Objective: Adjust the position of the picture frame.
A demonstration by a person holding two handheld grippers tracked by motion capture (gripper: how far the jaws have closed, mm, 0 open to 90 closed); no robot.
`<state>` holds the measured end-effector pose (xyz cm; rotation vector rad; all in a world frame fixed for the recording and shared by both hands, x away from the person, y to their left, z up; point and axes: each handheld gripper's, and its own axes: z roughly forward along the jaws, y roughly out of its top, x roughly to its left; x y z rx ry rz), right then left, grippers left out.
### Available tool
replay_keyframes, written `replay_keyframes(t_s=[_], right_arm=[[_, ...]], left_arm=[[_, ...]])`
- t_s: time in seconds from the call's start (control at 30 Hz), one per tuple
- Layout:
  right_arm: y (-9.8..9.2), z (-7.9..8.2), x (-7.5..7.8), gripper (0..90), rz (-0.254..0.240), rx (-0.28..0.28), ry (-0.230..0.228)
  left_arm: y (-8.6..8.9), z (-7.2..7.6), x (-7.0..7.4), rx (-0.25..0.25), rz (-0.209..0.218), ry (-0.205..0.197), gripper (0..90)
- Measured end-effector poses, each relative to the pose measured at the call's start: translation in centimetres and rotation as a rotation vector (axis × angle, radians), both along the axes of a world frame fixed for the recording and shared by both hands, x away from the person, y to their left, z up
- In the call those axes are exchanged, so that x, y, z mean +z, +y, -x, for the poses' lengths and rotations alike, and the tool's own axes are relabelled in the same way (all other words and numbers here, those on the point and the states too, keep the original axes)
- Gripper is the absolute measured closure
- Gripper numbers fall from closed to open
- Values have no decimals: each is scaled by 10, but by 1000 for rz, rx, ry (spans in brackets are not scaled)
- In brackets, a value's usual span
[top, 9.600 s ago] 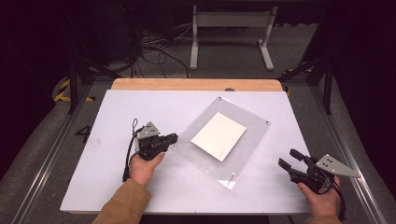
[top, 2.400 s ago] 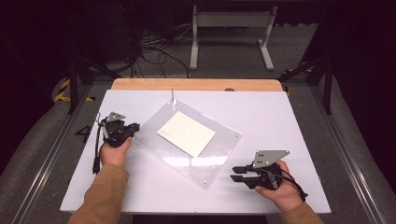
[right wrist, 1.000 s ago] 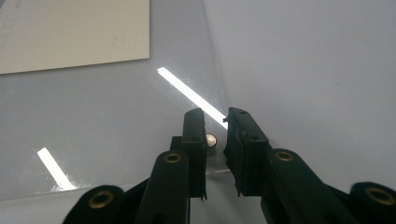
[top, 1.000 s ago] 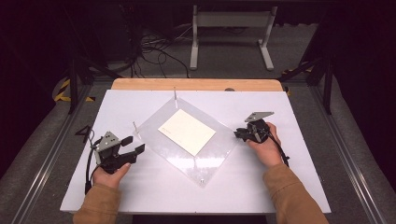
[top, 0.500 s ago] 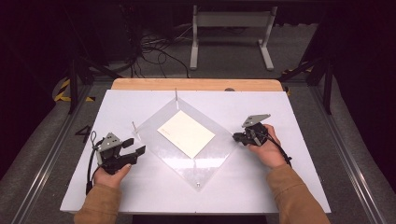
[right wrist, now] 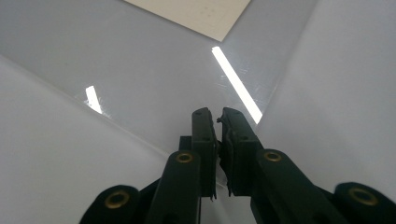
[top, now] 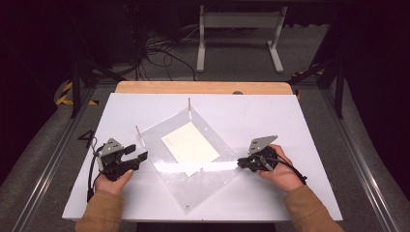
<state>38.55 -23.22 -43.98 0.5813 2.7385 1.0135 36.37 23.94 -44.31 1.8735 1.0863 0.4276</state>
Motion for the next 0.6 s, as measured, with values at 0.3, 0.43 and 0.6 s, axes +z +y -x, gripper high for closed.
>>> replay_keyframes(t_s=[0.3, 0.43, 0.6], right_arm=[[16, 34, -2, 836, -8, 126, 22], [28, 47, 0, 836, 22, 189, 31], [29, 48, 0, 834, 21, 190, 34]], left_arm=[[8, -22, -3, 156, -14, 8, 394], [10, -42, -7, 199, -21, 12, 399], [4, -60, -6, 195, -38, -6, 452]])
